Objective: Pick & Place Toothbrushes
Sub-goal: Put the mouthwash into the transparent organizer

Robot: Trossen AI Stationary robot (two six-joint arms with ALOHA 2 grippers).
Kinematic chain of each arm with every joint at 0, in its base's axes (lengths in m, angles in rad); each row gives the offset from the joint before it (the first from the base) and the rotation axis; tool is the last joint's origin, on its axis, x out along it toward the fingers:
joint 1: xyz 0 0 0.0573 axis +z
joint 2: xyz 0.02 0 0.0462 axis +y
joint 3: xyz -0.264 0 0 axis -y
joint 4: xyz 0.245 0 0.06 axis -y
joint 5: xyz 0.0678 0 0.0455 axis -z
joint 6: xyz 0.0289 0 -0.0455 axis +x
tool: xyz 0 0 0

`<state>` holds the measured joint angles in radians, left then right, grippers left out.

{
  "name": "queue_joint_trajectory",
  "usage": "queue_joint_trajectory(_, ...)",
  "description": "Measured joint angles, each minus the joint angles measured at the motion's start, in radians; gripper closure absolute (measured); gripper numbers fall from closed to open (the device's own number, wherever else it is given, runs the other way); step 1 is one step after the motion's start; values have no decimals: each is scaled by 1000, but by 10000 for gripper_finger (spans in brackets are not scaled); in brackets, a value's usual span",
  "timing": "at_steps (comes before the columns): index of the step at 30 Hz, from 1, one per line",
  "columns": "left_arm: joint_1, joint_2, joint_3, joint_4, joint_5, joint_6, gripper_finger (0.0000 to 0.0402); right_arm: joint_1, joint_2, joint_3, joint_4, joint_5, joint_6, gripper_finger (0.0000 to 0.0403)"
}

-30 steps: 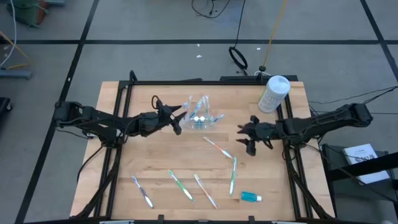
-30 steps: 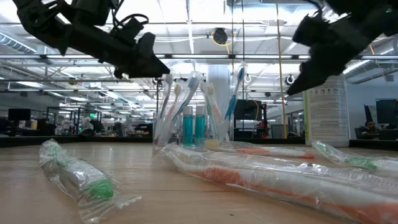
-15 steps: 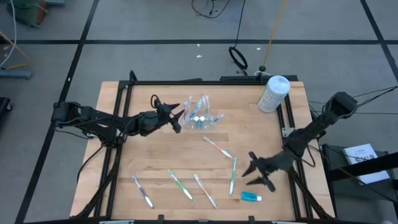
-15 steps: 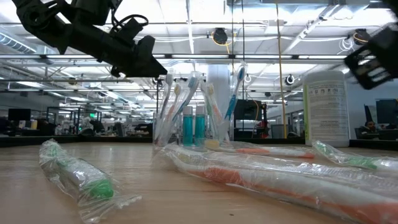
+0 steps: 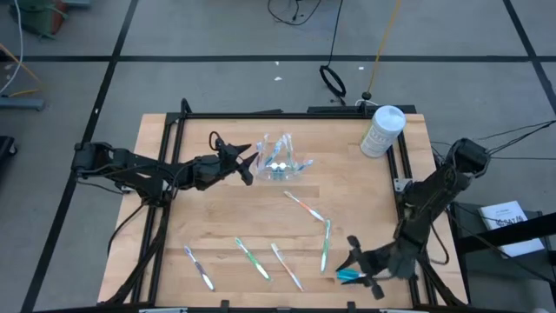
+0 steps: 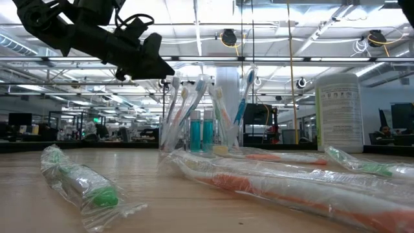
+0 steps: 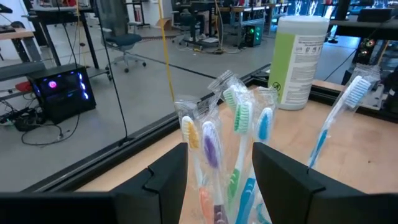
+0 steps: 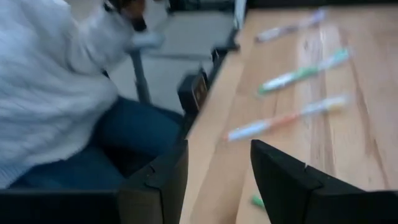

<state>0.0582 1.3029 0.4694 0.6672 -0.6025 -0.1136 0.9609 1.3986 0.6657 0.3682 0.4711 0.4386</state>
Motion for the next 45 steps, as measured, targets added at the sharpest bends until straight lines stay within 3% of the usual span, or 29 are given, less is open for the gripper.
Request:
queue_joint_trajectory(3, 0, 0, 0, 1, 0, 0, 215, 16, 62, 55, -129, -1, 109, 238)
queue_joint_trajectory(9, 0, 0, 0, 12, 1, 1, 215, 60, 142, 59, -141, -5, 394, 238)
queue_joint_trajectory(16, 0, 0, 0, 108, 2, 4, 215, 69, 128, 60, -308, -138, 347, 239)
queue_joint_trajectory(22, 7, 0, 0, 128, 2, 21, 215, 91, 133, 59, -449, -133, 420, 239)
queue_joint_trajectory(34, 22, 0, 0, 142, 2, 30, 215, 102, 133, 59, -468, -238, 571, 239)
queue_joint_trajectory(40, 22, 0, 0, 142, 2, 31, 215, 99, 137, 58, -513, -132, 559, 239)
queue_joint_trajectory(45, 22, 0, 0, 142, 2, 51, 215, 96, 137, 58, -608, -131, 567, 239)
